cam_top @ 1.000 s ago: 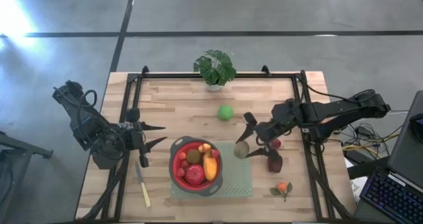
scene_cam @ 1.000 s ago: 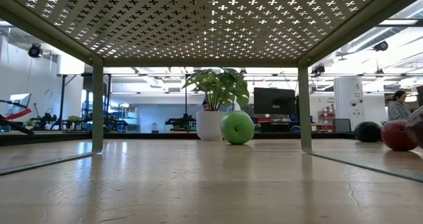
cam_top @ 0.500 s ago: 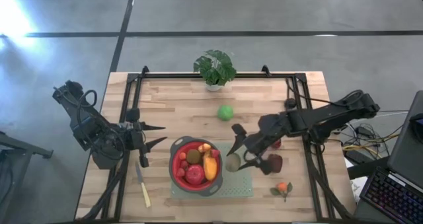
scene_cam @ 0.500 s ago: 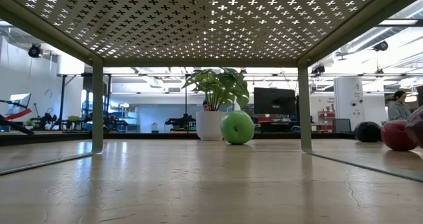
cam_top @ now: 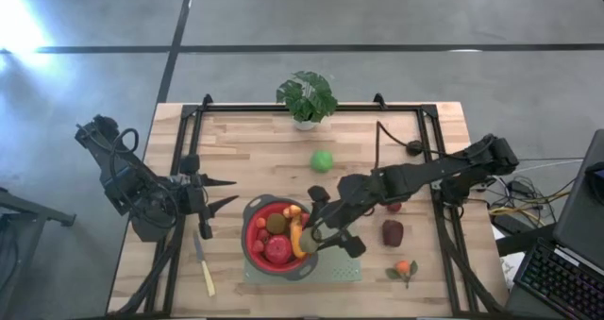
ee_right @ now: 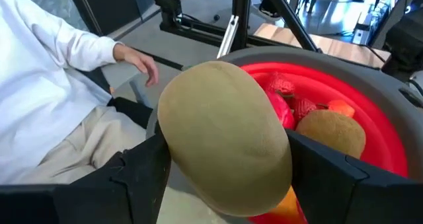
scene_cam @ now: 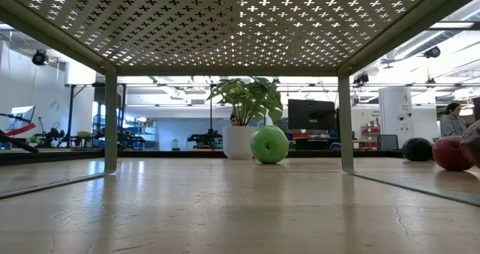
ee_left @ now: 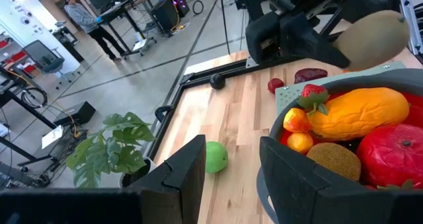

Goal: Pick & Place Fruit
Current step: Put the kiwi into the red strainer, then put the plum into the red strainer

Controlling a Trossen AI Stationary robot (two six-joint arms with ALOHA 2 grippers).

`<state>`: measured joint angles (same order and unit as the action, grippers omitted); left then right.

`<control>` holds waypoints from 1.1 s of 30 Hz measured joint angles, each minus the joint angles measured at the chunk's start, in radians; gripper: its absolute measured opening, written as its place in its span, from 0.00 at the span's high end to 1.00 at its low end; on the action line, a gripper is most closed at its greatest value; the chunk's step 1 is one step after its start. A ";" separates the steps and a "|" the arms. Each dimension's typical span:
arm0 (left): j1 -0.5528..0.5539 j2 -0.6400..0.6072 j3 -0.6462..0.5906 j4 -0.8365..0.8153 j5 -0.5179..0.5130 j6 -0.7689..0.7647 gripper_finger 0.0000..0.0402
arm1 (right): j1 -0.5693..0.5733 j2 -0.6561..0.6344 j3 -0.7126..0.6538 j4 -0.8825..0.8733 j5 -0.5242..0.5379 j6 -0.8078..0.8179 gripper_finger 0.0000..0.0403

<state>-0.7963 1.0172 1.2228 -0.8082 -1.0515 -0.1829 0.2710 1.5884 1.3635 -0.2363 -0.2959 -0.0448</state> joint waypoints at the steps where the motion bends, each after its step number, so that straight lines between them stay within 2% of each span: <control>1: 0.000 0.000 0.000 0.000 0.000 0.000 0.63 | 0.000 0.006 0.006 0.003 0.000 -0.001 0.34; 15: 0.000 0.000 0.000 0.000 0.000 0.000 0.63 | 0.000 0.016 0.018 0.035 0.007 -0.006 0.37; 22: 0.000 0.000 0.000 0.000 0.000 0.000 0.63 | 0.000 0.065 0.018 0.055 0.007 -0.006 0.29; 33: 0.000 0.000 0.000 0.000 0.000 0.000 0.63 | -0.001 0.065 0.018 0.060 0.006 -0.039 0.18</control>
<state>-0.7963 1.0172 1.2228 -0.8085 -1.0515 -0.1829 0.2703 1.6535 1.3811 -0.1768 -0.2897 -0.0839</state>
